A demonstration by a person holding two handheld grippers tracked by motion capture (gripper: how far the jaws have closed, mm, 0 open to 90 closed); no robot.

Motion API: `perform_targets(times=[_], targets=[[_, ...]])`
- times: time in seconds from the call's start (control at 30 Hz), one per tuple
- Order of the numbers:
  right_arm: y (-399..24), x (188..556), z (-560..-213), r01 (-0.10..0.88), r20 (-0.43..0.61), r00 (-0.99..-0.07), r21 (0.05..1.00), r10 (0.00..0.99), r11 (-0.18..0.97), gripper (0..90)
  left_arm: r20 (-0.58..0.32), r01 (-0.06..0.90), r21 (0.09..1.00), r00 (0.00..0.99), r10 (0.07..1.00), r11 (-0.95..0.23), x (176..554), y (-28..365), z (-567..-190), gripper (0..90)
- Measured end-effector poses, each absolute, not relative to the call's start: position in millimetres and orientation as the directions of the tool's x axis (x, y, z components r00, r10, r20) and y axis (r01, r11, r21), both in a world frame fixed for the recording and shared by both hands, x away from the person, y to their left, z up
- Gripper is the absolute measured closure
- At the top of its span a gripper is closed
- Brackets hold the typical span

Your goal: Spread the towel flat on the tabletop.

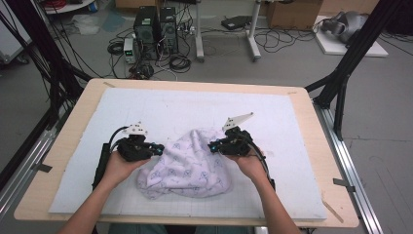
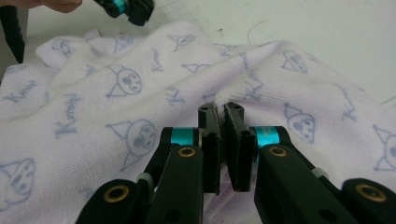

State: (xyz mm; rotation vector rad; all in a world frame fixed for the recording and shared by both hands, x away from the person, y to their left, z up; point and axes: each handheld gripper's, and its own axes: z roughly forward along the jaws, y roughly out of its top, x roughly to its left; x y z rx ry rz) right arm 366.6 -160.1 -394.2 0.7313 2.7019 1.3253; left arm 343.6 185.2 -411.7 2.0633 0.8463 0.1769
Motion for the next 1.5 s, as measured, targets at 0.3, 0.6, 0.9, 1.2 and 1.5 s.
perform_targets(times=[0.3,0.6,0.9,1.2,1.5], targets=[[-175,348,-403,0.382,0.131,-0.889,0.741,0.439,0.553,86.1,-0.129,0.524,0.712,0.752,0.646,-0.468,349,162,-429,42.4],[-176,351,-412,0.397,0.163,-0.885,0.753,0.436,0.524,86.1,-0.112,0.49,0.696,0.796,0.594,-0.525,349,151,-435,83.8],[-171,361,-380,0.346,0.112,-0.892,0.792,0.438,0.503,86.1,-0.096,0.461,0.78,0.757,0.646,-0.424,352,174,-391,85.3],[-169,355,-337,0.258,0.048,-0.897,0.865,0.44,0.43,86.1,0.013,0.334,0.868,0.724,0.69,-0.367,350,189,-313,85.4],[-167,320,-390,0.297,0.075,-0.921,0.769,0.382,0.566,86.1,0.019,0.374,0.765,0.801,0.598,-0.525,303,178,-383,83.7]])
